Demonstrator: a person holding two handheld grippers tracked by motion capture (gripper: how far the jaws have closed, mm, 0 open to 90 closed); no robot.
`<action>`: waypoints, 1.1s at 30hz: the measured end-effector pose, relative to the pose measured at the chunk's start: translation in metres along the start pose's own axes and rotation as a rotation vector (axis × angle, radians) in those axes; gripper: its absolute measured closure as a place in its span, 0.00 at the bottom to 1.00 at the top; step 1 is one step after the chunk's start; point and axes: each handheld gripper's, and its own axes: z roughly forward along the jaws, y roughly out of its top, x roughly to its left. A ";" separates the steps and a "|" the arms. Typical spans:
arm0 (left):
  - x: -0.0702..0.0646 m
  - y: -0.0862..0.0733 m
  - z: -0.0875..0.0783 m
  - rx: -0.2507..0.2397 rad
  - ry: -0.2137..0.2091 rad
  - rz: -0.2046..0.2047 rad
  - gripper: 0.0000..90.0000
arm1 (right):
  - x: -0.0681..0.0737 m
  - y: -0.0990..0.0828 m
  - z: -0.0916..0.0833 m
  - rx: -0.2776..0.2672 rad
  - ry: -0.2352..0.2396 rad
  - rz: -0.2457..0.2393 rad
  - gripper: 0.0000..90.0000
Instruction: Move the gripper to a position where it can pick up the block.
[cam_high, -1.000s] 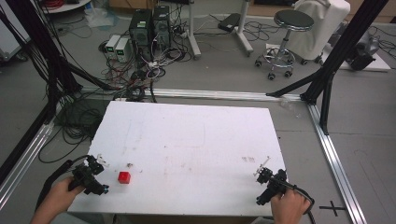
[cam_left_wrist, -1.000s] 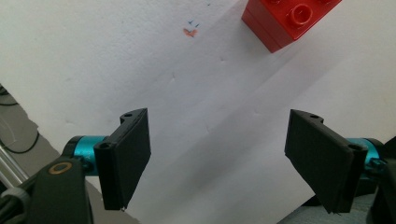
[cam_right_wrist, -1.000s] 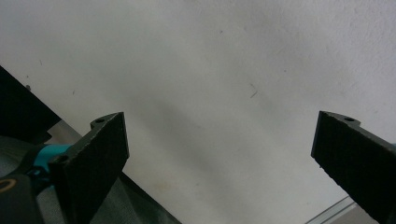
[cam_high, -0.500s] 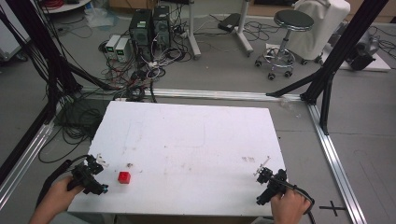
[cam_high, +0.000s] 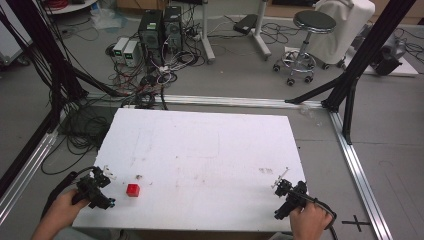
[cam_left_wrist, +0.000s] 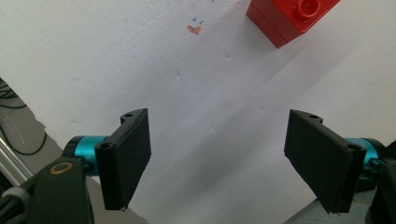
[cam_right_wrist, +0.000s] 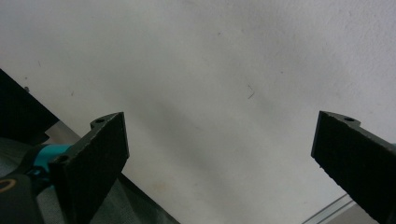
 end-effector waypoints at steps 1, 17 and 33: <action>0.000 0.000 0.000 -0.002 0.002 0.002 0.26 | 0.000 0.000 0.000 0.000 0.000 0.000 0.04; 0.002 -0.002 0.002 0.004 0.014 0.039 0.26 | 0.000 0.000 -0.001 -0.002 0.003 -0.007 0.03; 0.014 -0.003 -0.003 -0.014 -0.002 0.104 0.26 | 0.003 0.001 -0.002 -0.013 0.005 -0.009 0.03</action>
